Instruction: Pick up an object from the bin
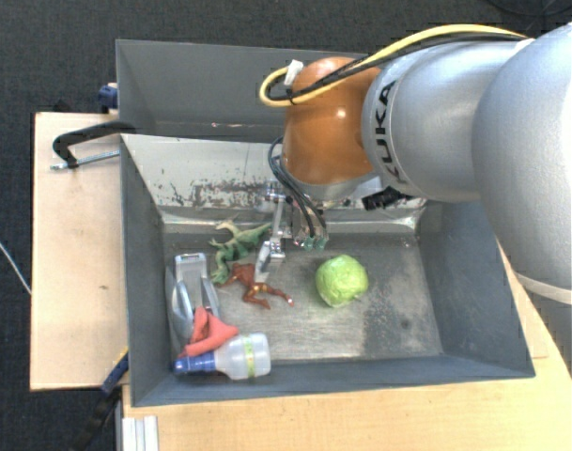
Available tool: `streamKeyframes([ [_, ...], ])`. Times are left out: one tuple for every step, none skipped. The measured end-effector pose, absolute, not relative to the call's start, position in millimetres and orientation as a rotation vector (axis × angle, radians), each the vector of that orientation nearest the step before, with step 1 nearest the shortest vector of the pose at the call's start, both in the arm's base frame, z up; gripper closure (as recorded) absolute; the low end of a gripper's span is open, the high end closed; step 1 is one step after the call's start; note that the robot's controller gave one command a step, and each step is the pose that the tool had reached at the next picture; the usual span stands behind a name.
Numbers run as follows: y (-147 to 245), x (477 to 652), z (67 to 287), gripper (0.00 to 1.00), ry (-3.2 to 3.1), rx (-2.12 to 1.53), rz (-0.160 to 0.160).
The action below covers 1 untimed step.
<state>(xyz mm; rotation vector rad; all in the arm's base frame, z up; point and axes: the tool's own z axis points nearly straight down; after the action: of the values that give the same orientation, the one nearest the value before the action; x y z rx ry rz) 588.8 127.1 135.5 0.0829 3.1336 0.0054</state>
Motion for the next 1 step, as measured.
streamKeyframes([
  [165.7,565.0,80.9,1.00,3.129,-0.212,0.002],
])
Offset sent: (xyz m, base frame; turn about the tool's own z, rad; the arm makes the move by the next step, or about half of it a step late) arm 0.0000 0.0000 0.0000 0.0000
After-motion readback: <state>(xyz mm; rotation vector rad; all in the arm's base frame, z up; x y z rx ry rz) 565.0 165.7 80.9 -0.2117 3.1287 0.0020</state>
